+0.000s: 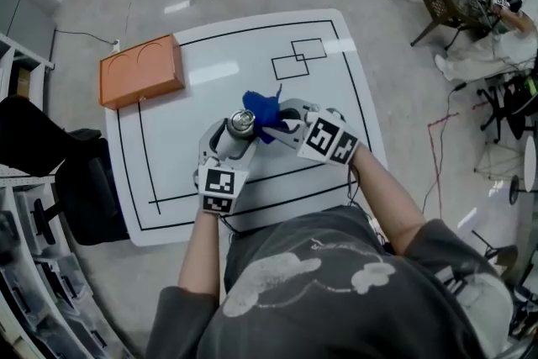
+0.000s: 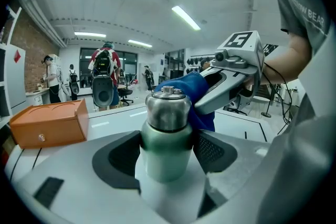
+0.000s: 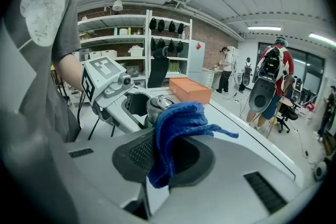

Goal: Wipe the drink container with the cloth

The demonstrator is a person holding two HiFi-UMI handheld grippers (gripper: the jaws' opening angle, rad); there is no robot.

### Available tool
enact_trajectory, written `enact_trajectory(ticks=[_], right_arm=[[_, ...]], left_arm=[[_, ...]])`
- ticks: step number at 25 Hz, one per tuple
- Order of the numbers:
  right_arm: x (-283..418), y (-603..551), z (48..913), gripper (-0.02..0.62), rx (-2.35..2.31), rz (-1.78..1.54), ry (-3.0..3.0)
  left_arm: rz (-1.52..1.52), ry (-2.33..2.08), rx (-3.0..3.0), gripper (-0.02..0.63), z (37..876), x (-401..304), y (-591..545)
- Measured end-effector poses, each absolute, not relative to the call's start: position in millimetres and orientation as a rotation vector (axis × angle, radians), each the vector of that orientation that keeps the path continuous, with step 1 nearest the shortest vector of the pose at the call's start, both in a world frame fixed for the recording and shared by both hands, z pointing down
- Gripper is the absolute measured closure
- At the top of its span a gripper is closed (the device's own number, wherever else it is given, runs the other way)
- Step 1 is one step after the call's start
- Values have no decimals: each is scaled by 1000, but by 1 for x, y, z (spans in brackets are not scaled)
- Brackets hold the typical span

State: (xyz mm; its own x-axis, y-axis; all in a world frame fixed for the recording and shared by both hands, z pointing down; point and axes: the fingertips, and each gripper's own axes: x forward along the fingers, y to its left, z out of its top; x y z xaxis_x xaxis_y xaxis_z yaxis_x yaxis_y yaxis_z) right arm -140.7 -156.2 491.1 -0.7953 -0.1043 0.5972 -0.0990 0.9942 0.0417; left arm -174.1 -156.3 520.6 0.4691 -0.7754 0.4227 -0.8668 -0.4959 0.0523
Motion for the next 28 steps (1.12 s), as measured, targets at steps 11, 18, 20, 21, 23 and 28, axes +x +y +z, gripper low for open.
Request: enact_trajectory(ticks=[11,18,20,21,23,28], right_arm=[[-136,-165,536,554,137,37,-2381],[-136,-168,566,553,137,38,-2304],[-136,-168,570,553,140,48,-2287],[-136,-169,572,554,145,54,-2277],[-138,-170,576,554,157,58,-2260],[-139,-171,579,553,153,40,-2260]], left_arm=[[501,-1224,2596,293,520,-174,-154],[534,-1089,2673,293,518,-172,-152],[538,-1053,2692,293,518,-172,-152],[540,-1034,2702,293,518,-172,-151],[559,-988,2722,294,519,-173,-151],[612,-870,2762,293,518,-173,-150]])
